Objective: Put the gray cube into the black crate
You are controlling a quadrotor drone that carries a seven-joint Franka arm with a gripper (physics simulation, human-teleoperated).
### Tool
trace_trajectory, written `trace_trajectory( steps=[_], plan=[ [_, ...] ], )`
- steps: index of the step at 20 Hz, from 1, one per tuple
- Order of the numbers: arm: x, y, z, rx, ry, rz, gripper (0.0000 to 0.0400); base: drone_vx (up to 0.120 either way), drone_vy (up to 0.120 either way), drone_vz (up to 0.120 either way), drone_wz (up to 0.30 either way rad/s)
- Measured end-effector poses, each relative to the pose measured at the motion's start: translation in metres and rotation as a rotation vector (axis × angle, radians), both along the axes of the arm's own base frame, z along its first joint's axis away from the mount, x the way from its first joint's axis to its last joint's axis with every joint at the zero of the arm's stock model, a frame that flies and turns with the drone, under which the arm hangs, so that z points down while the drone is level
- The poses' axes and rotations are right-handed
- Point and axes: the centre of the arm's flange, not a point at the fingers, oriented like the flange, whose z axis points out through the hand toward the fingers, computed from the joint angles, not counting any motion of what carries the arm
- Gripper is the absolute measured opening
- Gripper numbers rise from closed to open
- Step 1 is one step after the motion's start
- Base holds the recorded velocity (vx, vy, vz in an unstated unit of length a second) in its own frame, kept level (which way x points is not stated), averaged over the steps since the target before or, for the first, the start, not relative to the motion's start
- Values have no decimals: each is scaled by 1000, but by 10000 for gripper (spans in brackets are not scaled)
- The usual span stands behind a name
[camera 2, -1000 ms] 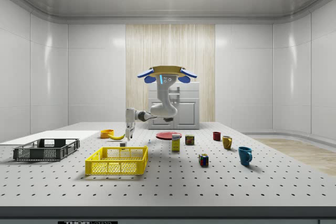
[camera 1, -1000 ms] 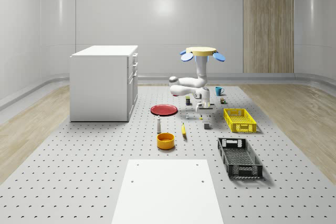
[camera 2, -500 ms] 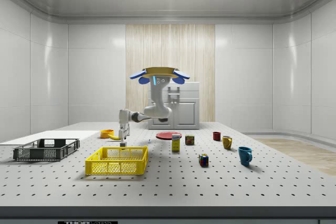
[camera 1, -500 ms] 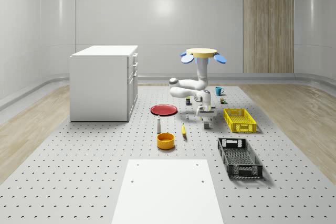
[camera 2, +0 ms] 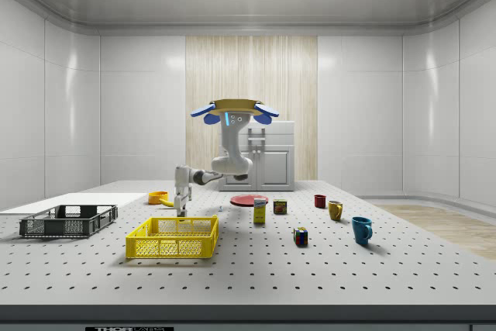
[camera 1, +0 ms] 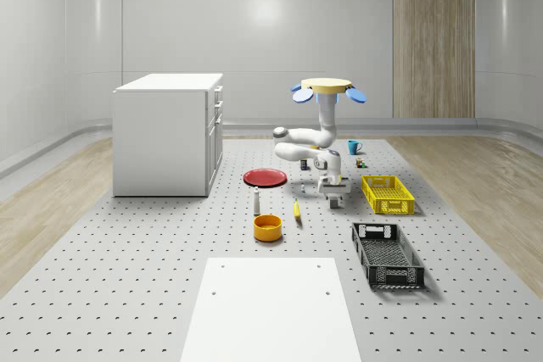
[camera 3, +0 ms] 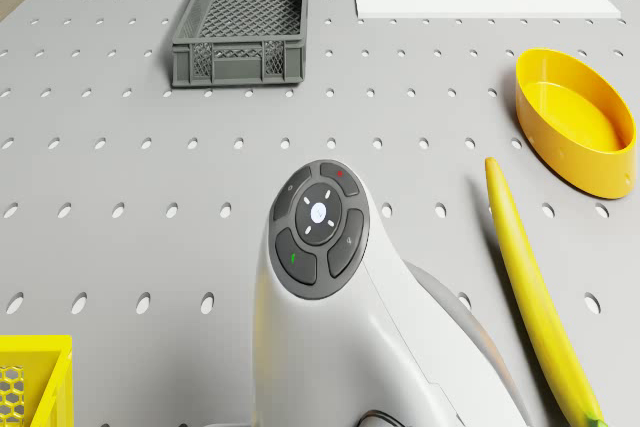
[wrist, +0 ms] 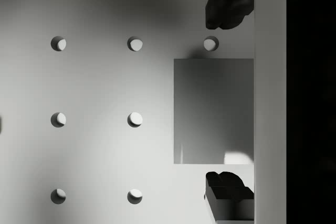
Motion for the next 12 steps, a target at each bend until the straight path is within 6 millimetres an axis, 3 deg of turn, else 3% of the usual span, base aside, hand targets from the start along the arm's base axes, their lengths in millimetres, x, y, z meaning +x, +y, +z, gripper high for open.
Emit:
trace_trajectory(
  steps=[6,9,12],
  plan=[
    [0,0,12,0,0,0,400,0,0,0,0],
    [0,0,15,0,0,0,327,0,0,0,0],
    [0,0,16,0,0,0,287,0,0,0,0]
  ],
)
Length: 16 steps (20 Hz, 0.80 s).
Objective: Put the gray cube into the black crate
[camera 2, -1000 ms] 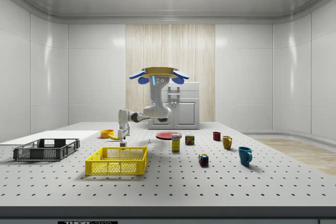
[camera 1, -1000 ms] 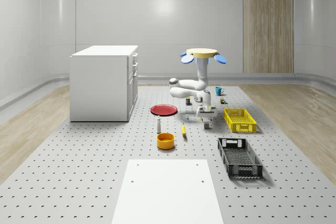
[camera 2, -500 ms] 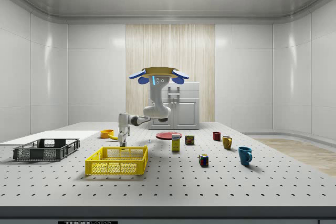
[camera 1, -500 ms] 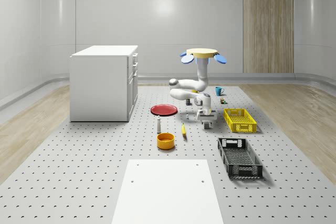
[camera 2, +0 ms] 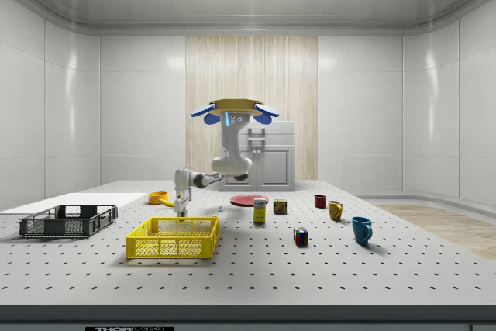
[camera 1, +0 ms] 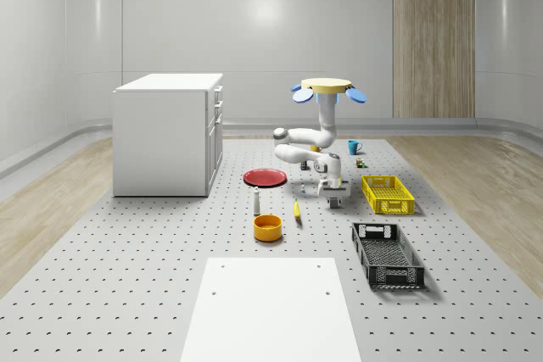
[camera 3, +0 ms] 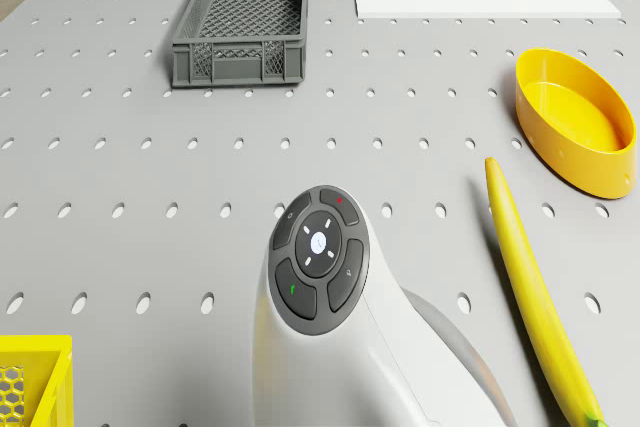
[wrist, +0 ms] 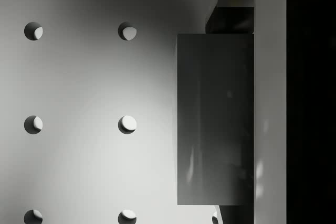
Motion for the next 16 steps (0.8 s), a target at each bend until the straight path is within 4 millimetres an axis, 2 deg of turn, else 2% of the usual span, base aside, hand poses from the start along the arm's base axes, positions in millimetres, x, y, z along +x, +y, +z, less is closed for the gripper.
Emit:
trace_trajectory(
  steps=[6,10,12,16],
  plan=[
    [0,0,0,0,0,-1,259,0,0,0,0],
    [0,0,-11,0,0,0,253,0,0,0,0],
    [0,0,-19,0,0,0,252,20,60,120,0],
    [0,0,-31,0,0,0,251,120,120,120,0]
  ],
)
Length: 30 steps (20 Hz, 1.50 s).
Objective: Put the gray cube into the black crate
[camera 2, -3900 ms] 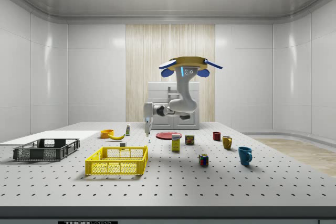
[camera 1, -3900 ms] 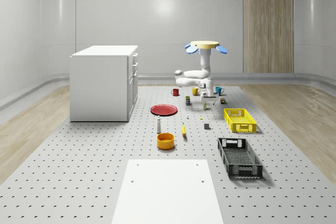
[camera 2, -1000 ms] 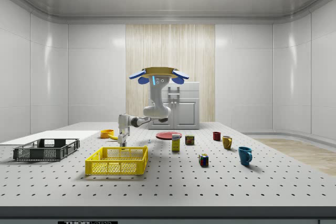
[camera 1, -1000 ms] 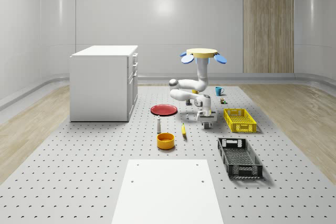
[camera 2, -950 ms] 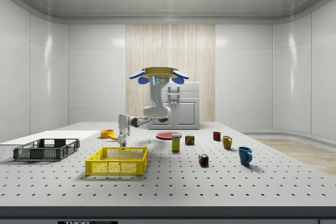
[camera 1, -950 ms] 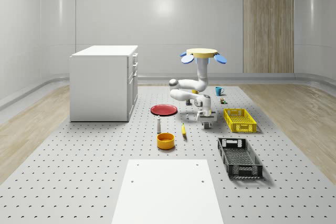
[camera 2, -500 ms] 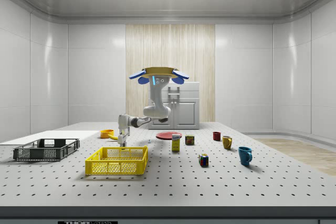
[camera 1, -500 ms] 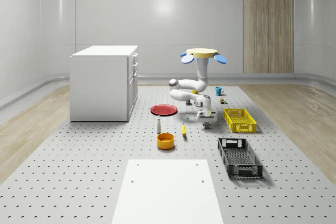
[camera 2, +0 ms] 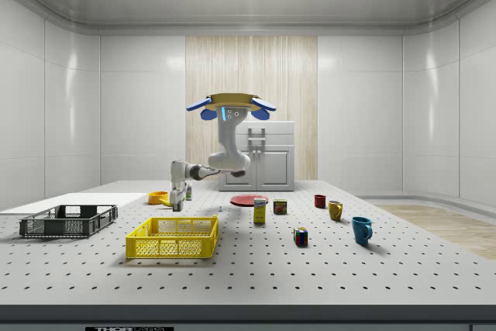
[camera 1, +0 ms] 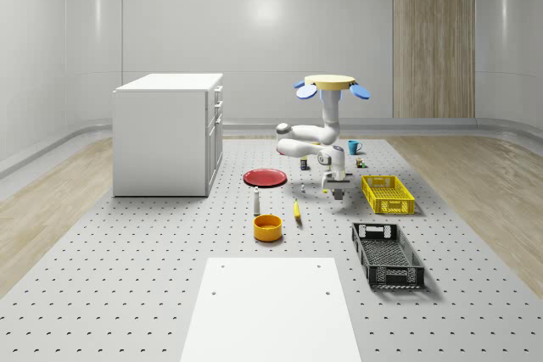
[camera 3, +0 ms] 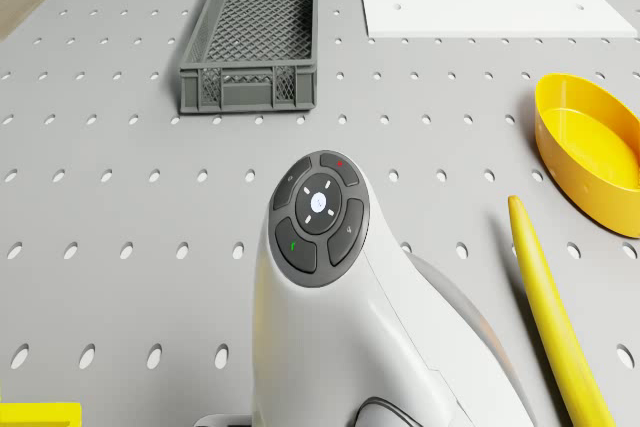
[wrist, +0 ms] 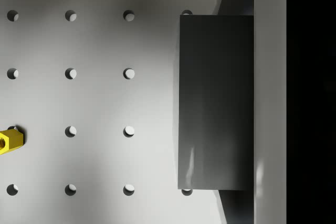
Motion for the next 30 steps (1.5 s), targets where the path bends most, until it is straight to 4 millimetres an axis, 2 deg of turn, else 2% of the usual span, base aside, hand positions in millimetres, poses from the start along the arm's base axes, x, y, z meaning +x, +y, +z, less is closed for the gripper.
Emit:
trace_trajectory(
  steps=[9,23,26,30],
  plan=[
    [0,0,-9,0,0,-1,251,120,120,111,0],
    [0,0,-10,0,0,-1,251,120,120,0,0],
    [0,0,-10,0,0,-1,251,13,120,0,0],
    [0,0,-10,0,0,-1,251,100,10,0,0]
  ],
)
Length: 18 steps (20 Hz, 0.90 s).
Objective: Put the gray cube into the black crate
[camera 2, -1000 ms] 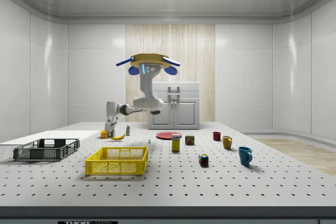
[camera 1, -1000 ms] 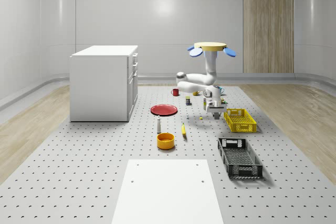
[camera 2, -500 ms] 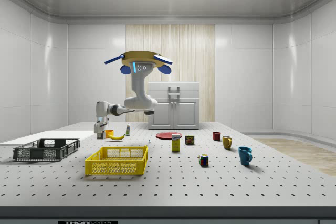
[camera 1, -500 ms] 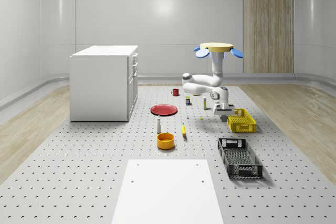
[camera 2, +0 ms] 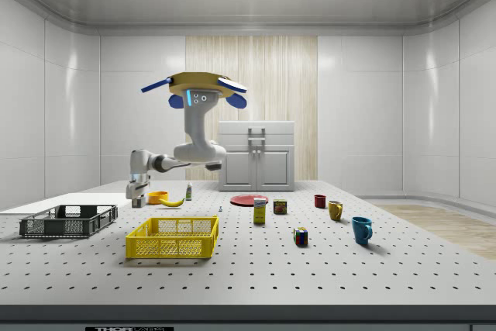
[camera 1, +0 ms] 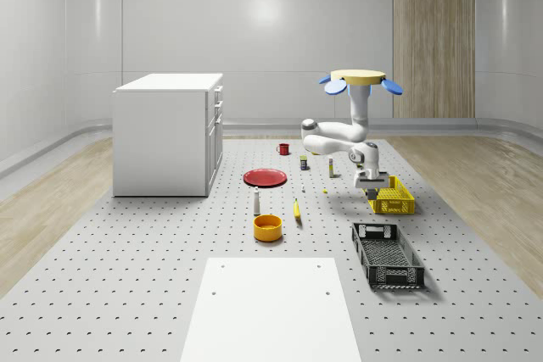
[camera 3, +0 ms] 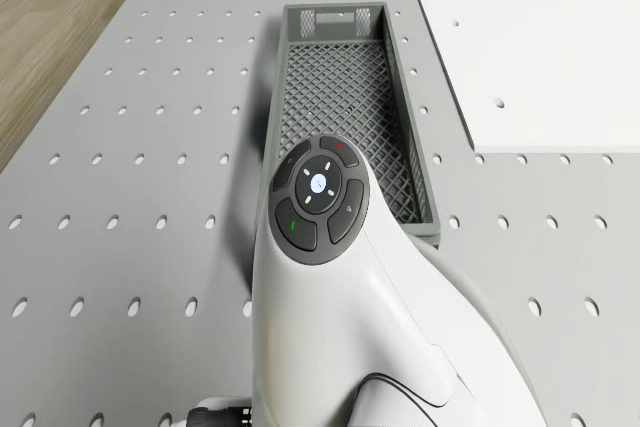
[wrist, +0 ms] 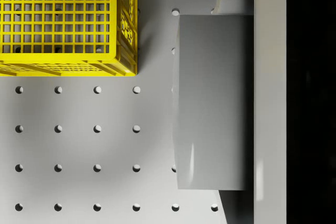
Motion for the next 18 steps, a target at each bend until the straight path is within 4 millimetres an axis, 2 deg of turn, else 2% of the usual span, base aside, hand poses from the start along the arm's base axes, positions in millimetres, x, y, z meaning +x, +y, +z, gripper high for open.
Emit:
trace_trajectory(
  steps=[11,15,18],
  plan=[
    [0,0,0,0,0,0,251,120,0,0,0],
    [0,0,0,0,0,0,251,120,-40,0,0],
    [0,0,0,0,0,0,251,120,0,-80,0]
  ],
)
